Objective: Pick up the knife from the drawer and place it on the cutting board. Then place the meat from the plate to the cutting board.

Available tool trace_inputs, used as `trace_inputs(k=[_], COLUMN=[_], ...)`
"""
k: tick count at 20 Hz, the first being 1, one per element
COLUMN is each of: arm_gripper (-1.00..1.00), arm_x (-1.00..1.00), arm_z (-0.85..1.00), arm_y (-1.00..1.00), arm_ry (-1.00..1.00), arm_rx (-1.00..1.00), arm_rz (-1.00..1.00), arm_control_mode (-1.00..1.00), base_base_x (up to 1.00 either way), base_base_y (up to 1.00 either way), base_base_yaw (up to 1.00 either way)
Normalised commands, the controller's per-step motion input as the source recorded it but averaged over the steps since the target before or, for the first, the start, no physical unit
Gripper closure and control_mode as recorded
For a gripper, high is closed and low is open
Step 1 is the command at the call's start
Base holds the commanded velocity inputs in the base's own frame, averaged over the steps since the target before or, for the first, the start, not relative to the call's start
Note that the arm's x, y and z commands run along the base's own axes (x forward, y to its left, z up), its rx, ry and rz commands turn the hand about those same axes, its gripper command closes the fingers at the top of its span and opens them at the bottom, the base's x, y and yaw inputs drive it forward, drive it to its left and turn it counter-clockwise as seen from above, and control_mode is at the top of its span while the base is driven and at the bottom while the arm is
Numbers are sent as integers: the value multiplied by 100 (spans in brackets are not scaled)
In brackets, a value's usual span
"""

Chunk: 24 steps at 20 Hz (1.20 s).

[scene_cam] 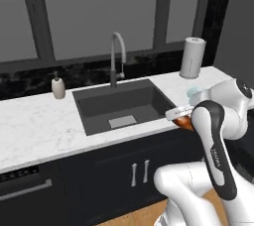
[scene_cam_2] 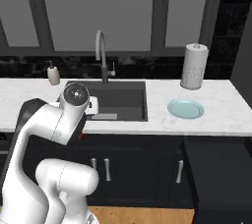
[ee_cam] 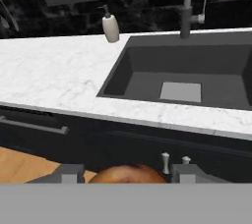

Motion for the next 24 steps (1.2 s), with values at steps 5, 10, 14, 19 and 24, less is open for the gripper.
trace_inputs(k=[5, 10, 14, 19, 24], arm_gripper=[100, 100, 100, 100, 100], arm_x=[0, 0, 0, 0, 0], arm_z=[0, 0, 0, 0, 0], arm_y=[0, 0, 0, 0, 0], arm_ry=[0, 0, 0, 0, 0], arm_rx=[0, 0, 0, 0, 0], arm_rz=[0, 0, 0, 0, 0], arm_control_mode=[100, 100, 100, 100, 100], base_base_x=[-18, -5, 0, 0, 5], base_base_y=[100, 100, 100, 100, 100], base_base_yaw=[17, 12, 18, 16, 9])
